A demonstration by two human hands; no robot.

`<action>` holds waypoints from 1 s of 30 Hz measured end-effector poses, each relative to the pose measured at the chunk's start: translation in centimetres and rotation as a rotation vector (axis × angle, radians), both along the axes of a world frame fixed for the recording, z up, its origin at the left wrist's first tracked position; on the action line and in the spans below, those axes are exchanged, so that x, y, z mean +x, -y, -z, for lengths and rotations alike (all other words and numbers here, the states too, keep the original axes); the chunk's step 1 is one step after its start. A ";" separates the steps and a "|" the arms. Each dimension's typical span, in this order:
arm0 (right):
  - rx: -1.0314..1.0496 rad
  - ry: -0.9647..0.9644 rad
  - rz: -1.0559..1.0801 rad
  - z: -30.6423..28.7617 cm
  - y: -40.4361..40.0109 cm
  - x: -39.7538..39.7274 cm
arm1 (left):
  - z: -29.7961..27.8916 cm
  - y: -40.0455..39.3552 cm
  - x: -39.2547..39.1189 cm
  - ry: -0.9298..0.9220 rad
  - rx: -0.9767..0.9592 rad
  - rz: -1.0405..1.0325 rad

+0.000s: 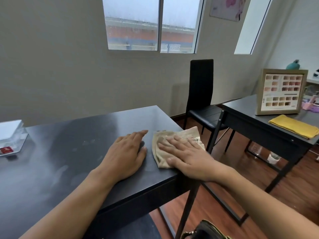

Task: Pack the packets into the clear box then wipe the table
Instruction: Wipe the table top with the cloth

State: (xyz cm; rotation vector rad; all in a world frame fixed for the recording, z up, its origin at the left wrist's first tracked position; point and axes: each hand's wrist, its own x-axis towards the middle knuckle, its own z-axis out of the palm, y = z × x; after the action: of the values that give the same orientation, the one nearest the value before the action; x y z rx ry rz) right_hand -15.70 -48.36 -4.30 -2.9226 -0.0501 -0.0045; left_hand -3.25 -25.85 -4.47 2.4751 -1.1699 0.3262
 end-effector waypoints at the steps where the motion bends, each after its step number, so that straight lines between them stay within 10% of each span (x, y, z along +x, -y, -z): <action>1: 0.049 0.018 -0.043 -0.2 -0.5 -1.2 | 0.0 0.1 0.1 0.004 0.001 0.008; 5: 0.371 0.130 0.110 0.0 -0.8 -3.7 | 0.3 0.5 -0.1 -0.008 -0.019 0.048; 30: -0.052 -0.020 0.117 -0.3 0.7 3.3 | 0.7 1.2 -0.9 -0.028 0.139 0.125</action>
State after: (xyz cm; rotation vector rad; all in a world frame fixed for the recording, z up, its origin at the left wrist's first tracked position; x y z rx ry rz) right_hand -12.42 -49.02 -4.01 -2.9722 0.1254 0.0073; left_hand -4.13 -27.10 -5.19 2.4994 -1.3715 0.1801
